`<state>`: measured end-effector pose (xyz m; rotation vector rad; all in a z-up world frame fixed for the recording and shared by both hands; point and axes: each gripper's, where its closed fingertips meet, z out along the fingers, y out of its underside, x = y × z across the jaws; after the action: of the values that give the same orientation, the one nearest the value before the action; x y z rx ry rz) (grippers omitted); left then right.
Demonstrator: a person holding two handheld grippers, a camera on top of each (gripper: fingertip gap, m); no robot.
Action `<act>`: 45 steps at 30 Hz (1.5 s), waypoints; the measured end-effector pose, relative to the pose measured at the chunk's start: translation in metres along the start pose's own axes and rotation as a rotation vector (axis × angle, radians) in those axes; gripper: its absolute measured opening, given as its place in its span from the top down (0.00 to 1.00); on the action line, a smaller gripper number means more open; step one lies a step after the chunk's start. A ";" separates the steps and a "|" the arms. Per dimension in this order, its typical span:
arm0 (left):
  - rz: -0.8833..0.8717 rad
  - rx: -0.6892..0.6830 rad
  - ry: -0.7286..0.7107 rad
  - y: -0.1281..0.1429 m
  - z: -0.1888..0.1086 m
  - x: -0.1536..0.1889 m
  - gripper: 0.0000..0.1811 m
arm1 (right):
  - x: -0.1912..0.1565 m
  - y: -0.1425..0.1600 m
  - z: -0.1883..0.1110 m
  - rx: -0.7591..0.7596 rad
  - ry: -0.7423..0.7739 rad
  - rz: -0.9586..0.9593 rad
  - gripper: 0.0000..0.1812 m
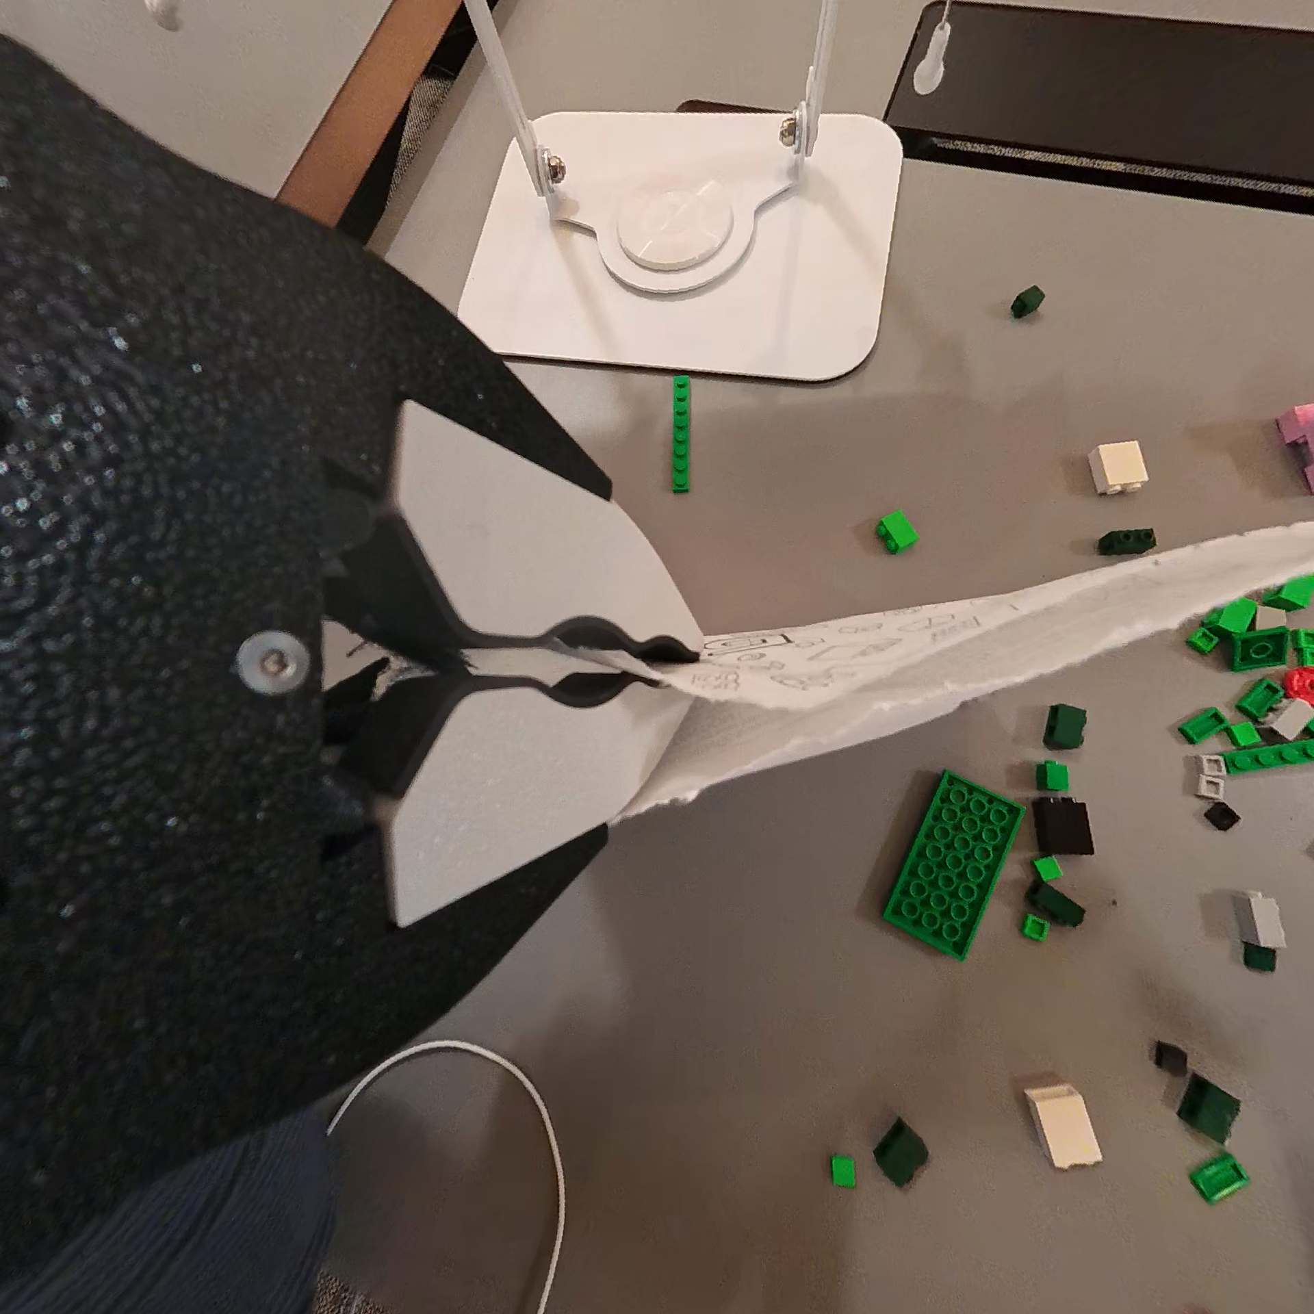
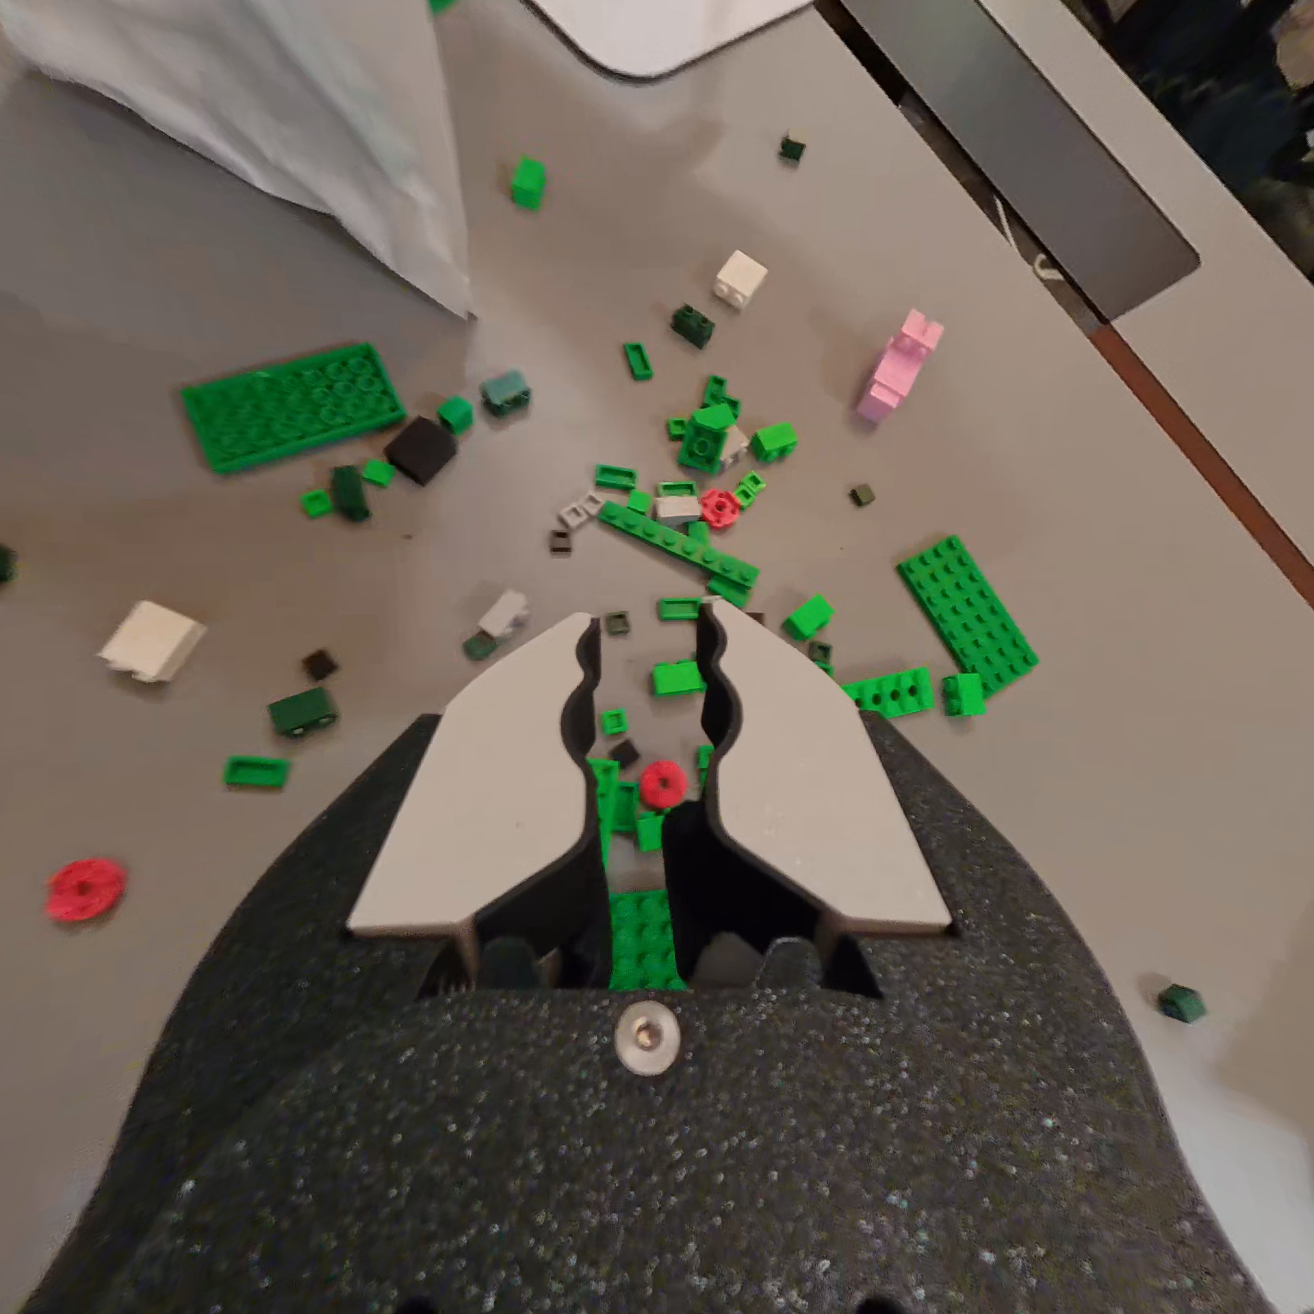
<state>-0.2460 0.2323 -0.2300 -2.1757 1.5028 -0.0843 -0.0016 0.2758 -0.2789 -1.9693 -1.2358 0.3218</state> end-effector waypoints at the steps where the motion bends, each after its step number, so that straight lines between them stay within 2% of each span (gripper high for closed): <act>1: 0.001 0.000 0.000 0.000 0.000 0.000 1.00 | 0.007 0.002 0.005 -0.025 0.019 -0.013 0.88; 3: 0.002 -0.001 -0.001 0.000 0.000 0.000 1.00 | 0.019 0.006 0.018 -0.088 0.034 -0.056 0.90; 7: 0.002 -0.001 -0.002 0.000 0.000 0.001 1.00 | 0.028 0.010 0.039 -0.190 -0.058 -0.099 0.91; 11: 0.001 -0.001 -0.003 0.000 -0.001 0.000 1.00 | 0.019 0.005 0.052 -0.234 -0.209 -0.168 0.90; 18: -0.002 -0.002 -0.005 0.000 -0.001 0.000 1.00 | 0.024 0.016 0.072 -0.429 -0.262 -0.325 0.86; 21: -0.003 -0.002 -0.004 0.000 -0.001 0.000 1.00 | 0.018 0.017 0.068 -0.490 -0.323 -0.316 0.90; 25: -0.007 0.000 -0.004 0.001 -0.001 -0.001 1.00 | -0.010 0.020 0.049 -0.539 -0.486 -0.333 0.92; 26: -0.008 0.000 -0.003 0.001 -0.001 -0.001 1.00 | -0.009 0.018 0.046 -0.536 -0.481 -0.332 0.92; 30: -0.006 -0.001 -0.003 0.000 -0.001 0.000 1.00 | 0.022 -0.001 0.057 -0.453 -0.300 -0.229 0.91; 34: -0.004 -0.001 -0.003 0.000 -0.001 0.000 1.00 | 0.025 0.007 0.069 -0.512 -0.270 -0.205 0.89; 39: -0.005 0.002 -0.002 0.000 -0.001 0.000 1.00 | 0.018 0.013 0.077 -0.539 -0.318 -0.169 0.89; 42: -0.002 0.002 -0.002 0.000 -0.001 0.000 1.00 | 0.017 0.014 0.077 -0.545 -0.318 -0.169 0.95; 45: 0.002 0.003 -0.001 -0.001 -0.001 0.001 1.00 | 0.016 0.013 0.070 -0.554 -0.313 -0.199 0.96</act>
<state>-0.2455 0.2312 -0.2286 -2.1714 1.5033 -0.0848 -0.0253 0.3200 -0.3323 -2.2840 -1.8646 0.2028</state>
